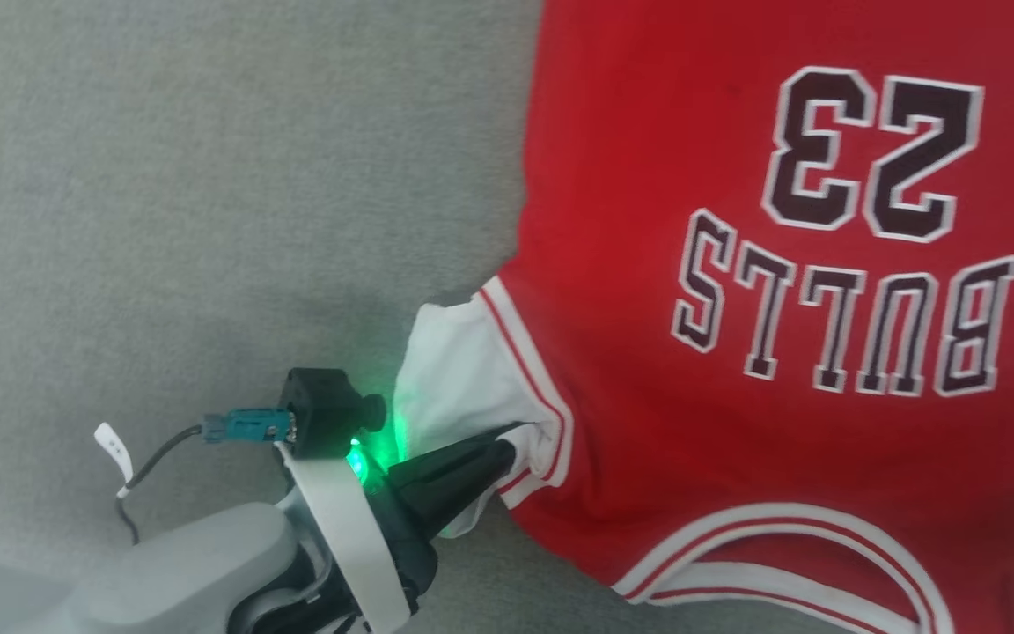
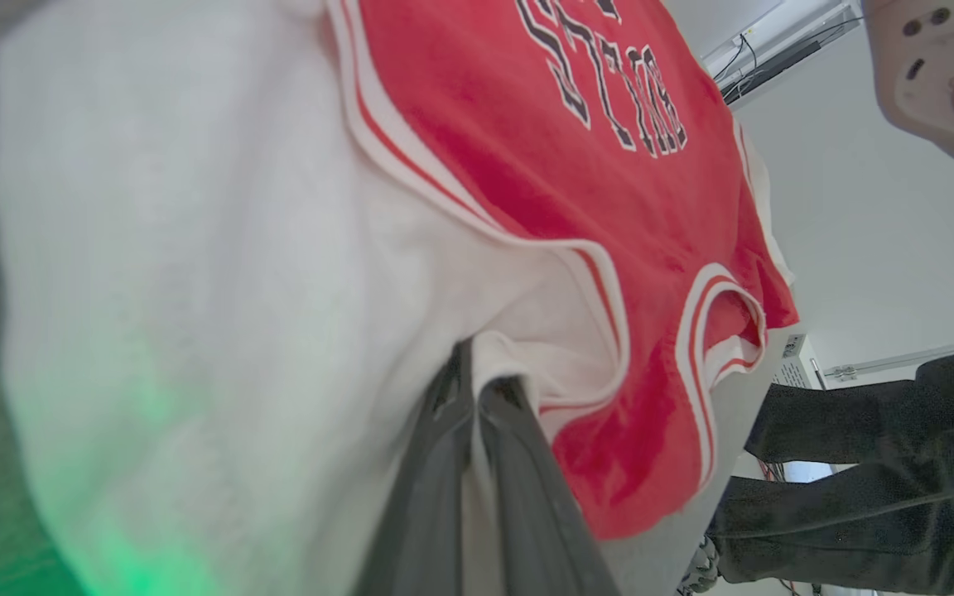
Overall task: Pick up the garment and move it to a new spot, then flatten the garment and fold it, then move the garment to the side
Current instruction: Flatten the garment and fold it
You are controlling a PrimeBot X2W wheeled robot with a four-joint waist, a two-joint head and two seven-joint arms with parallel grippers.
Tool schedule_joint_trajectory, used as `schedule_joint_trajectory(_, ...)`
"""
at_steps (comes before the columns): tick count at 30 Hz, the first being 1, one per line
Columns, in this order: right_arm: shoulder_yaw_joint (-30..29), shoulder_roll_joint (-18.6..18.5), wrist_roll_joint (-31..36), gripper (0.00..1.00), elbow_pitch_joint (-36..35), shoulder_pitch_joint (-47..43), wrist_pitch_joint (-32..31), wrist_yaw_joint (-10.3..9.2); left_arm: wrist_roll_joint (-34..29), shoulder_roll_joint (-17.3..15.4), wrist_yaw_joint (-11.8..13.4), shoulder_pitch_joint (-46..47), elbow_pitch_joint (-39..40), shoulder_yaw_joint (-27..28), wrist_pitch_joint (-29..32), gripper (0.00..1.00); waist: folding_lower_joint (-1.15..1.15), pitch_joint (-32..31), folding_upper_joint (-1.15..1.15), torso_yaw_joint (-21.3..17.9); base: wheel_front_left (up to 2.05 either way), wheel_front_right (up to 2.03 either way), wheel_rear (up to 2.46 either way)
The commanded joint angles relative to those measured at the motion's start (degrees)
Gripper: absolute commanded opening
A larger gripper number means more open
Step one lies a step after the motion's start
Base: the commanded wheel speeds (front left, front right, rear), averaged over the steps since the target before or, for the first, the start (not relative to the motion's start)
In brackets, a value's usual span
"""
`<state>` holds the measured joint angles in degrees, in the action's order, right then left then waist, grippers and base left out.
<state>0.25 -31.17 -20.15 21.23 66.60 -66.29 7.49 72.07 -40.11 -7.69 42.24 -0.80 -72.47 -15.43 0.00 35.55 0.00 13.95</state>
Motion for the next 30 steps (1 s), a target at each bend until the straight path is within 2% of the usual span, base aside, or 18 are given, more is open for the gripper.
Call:
schedule_joint_trajectory(1,0.05,-0.11,1.60,1.00,1.64,1.29,-0.09,0.00,0.68,0.88,0.41,-0.34,-2.69,-0.86,0.53,0.00,0.00,2.18,0.00,2.28,0.00,0.00,0.00)
schedule_joint_trajectory(6,-1.24,0.30,7.08,1.00,8.98,5.72,0.72,0.00,0.69,1.68,0.55,-0.37,-2.79,-1.40,0.66,0.00,0.00,3.26,0.00,3.74,0.00,0.00,0.00)
schedule_joint_trajectory(11,-2.36,1.24,9.76,1.00,14.31,6.39,1.69,0.00,1.18,2.38,0.55,-0.66,-2.93,-1.60,0.78,0.00,0.00,3.42,0.00,3.92,0.00,0.00,0.00)
schedule_joint_trajectory(12,-2.19,1.37,9.83,0.51,14.91,6.34,1.58,0.00,1.30,2.40,0.55,-0.62,-2.93,-1.60,0.78,0.00,0.00,3.36,0.00,3.81,0.00,0.00,0.00)
schedule_joint_trajectory(13,-2.08,1.41,9.68,0.14,15.39,6.44,1.63,0.00,1.45,2.39,0.55,-0.50,-2.91,-1.59,0.78,0.00,0.00,3.28,0.00,3.69,0.00,0.00,0.00)
schedule_joint_trajectory(14,-2.18,1.50,9.52,0.00,15.89,6.64,1.78,0.00,1.50,2.30,0.55,-0.29,-2.94,-1.58,0.78,0.00,0.00,3.11,0.00,3.47,0.00,0.00,0.00)
schedule_joint_trajectory(19,-1.81,2.12,8.03,0.00,16.54,6.34,4.67,0.00,1.46,1.67,0.55,0.16,-3.50,-0.20,0.76,0.00,0.00,0.77,0.00,1.83,0.00,0.00,0.00)
schedule_joint_trajectory(23,2.05,0.74,3.62,0.00,14.65,3.10,6.00,0.00,1.71,0.49,0.55,-1.69,-3.74,1.61,0.43,0.00,0.00,-3.39,0.00,-0.05,0.00,0.00,0.00)
schedule_joint_trajectory(27,8.53,-4.12,-3.99,0.00,8.76,-4.78,5.14,-0.01,1.59,-0.41,0.38,-5.09,-3.28,3.69,0.36,0.00,0.00,-8.10,0.00,-2.15,0.00,0.00,0.00)
schedule_joint_trajectory(30,10.64,-8.86,-10.82,0.00,2.09,-12.70,3.93,-0.01,1.59,-0.78,0.31,-7.64,-3.21,5.19,0.35,0.00,0.00,-11.09,0.00,-3.70,0.00,0.00,0.00)
